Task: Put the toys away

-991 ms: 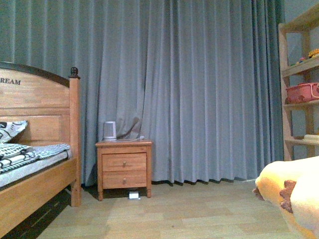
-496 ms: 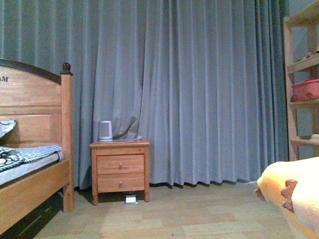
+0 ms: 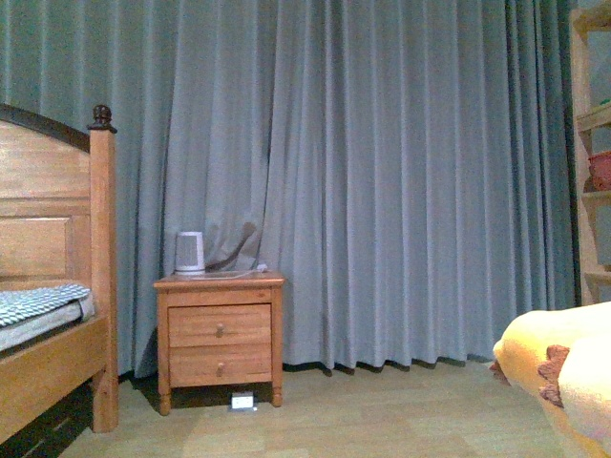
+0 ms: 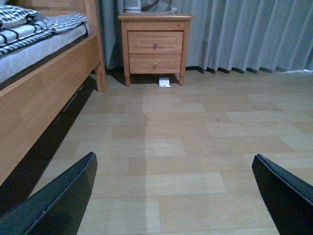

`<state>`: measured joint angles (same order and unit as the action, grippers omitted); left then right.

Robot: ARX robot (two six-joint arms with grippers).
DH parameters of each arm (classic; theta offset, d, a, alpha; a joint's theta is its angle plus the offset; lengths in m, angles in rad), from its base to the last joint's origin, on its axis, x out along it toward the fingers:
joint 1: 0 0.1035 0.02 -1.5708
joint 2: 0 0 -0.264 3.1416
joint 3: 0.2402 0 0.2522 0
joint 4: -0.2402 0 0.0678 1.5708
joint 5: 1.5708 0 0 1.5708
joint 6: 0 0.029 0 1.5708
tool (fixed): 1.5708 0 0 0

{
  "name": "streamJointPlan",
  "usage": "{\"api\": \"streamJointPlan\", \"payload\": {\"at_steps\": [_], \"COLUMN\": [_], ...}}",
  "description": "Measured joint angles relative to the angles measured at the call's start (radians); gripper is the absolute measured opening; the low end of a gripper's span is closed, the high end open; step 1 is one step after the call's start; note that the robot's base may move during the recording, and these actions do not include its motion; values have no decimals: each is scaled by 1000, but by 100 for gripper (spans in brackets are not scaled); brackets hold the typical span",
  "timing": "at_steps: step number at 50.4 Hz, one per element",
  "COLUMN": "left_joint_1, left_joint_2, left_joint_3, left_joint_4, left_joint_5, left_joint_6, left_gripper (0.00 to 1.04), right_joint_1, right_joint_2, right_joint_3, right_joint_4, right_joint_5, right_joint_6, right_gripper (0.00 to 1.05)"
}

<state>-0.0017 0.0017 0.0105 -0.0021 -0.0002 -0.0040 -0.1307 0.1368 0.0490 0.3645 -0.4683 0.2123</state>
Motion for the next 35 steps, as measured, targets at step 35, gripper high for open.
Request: {"api": "streamJointPlan", "payload": {"at_steps": [35], "left_joint_1": [0], "left_joint_2": [0], "left_joint_3": [0], "left_joint_4": [0], "left_joint_5": [0], "left_joint_6": [0], "left_gripper": [98], "right_joint_1": [0], "right_joint_2": [0], "right_joint_3": [0], "right_joint_4": [0], "right_joint_5": [0], "right_joint_6": [0], "right_gripper": [7]}}
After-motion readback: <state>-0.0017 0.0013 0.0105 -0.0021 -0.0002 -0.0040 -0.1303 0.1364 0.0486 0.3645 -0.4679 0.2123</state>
